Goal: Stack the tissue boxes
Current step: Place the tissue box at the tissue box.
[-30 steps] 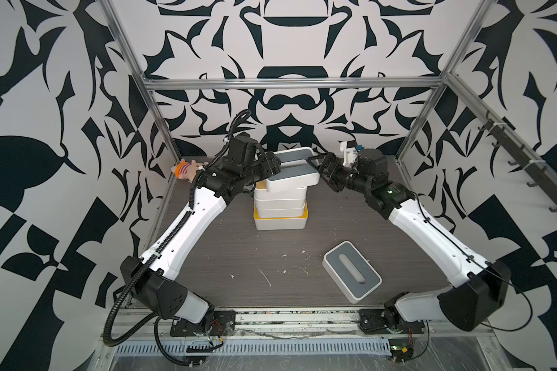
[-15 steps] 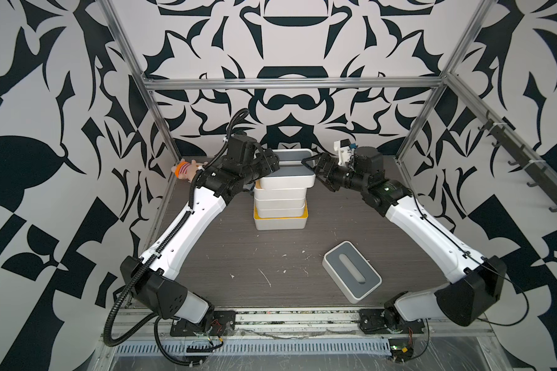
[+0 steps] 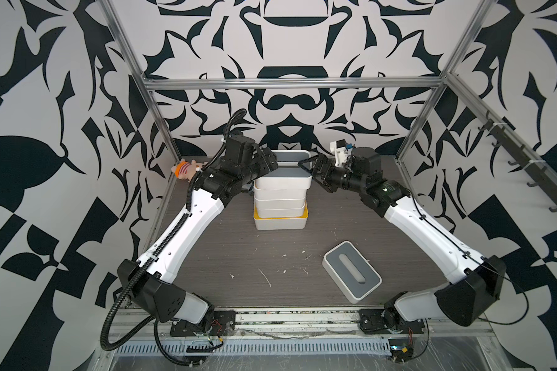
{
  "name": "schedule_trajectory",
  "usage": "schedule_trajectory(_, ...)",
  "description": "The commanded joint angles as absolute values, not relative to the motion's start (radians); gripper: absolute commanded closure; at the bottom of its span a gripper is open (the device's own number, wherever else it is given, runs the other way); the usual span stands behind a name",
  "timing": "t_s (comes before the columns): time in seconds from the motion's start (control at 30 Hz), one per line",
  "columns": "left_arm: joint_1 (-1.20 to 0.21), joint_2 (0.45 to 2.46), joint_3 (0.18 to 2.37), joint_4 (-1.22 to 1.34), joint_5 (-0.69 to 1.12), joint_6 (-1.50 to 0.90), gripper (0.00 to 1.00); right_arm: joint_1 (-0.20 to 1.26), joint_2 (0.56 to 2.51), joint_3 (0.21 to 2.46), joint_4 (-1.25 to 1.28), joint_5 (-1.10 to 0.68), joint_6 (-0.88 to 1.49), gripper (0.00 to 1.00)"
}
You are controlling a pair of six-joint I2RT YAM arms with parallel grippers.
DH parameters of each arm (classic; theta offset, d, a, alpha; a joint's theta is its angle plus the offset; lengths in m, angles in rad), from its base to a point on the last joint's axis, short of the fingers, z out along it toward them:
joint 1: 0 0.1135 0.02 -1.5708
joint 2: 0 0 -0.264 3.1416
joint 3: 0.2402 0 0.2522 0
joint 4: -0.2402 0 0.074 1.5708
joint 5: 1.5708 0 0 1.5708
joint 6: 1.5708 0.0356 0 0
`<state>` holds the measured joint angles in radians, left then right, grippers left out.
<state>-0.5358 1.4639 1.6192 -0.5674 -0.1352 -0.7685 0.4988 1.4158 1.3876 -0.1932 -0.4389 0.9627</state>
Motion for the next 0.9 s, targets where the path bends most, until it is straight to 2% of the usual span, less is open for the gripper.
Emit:
schedule_trajectory(0.0, -0.539, 1.427, 1.609, -0.556, -0.118, -0.782, 0.11, 0.512, 1.422, 1.449, -0.166, -0.481, 0.941, 0.01)
schedule_trajectory(0.87, -0.539, 1.471, 1.646, -0.545, -0.140, -0.760, 0.11, 0.516, 1.486, 1.520, -0.158, -0.496, 0.937, 0.01)
